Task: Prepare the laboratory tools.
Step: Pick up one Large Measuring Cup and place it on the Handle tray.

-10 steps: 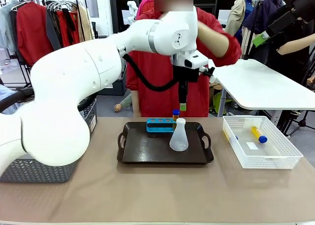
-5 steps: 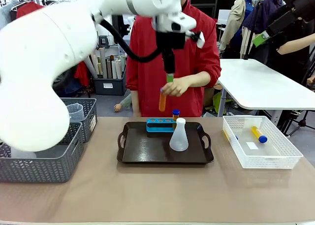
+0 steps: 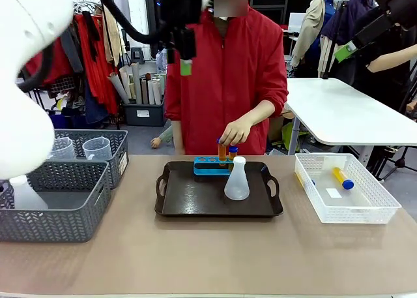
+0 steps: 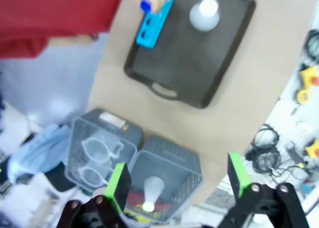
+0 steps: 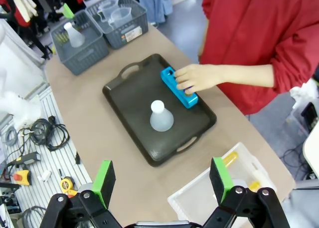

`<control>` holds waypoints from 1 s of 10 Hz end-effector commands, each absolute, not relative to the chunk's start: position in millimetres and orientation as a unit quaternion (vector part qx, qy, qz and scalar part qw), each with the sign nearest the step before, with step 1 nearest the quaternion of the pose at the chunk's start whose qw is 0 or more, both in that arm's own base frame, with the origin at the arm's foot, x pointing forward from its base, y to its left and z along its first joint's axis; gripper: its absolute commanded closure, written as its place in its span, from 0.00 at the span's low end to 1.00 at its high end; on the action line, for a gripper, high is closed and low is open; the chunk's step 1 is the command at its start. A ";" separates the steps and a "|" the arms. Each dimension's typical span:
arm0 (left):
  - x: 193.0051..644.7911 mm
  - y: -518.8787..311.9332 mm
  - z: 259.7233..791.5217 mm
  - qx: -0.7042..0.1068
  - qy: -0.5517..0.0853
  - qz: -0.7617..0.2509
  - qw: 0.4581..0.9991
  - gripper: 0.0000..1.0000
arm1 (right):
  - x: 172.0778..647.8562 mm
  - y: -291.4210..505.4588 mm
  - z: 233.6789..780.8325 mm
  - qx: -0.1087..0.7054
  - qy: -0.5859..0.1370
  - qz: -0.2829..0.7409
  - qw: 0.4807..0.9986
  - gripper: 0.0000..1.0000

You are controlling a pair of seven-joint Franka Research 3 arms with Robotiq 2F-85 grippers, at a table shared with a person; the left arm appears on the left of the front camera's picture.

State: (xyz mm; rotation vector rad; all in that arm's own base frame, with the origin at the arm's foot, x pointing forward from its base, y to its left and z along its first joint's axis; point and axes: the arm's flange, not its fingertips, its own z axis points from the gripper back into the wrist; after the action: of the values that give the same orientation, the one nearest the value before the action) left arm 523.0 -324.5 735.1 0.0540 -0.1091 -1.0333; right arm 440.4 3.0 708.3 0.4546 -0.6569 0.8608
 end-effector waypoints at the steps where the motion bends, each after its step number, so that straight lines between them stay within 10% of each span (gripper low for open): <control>1: 417.5 -216.1 623.3 -0.001 -0.076 -0.418 0.905 0.00 | 440.2 4.3 710.1 0.218 -0.314 0.409 0.829 0.00; 10: 357.0 -56.8 521.5 -0.042 -0.022 -0.191 0.980 0.00 | 440.2 4.3 710.1 0.218 -0.314 0.409 0.829 0.00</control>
State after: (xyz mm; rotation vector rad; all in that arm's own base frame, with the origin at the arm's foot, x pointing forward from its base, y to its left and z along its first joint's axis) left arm 565.5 -125.9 753.8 -0.0270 -0.0159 -0.4127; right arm 440.4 2.7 708.2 0.4545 -0.6564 0.8601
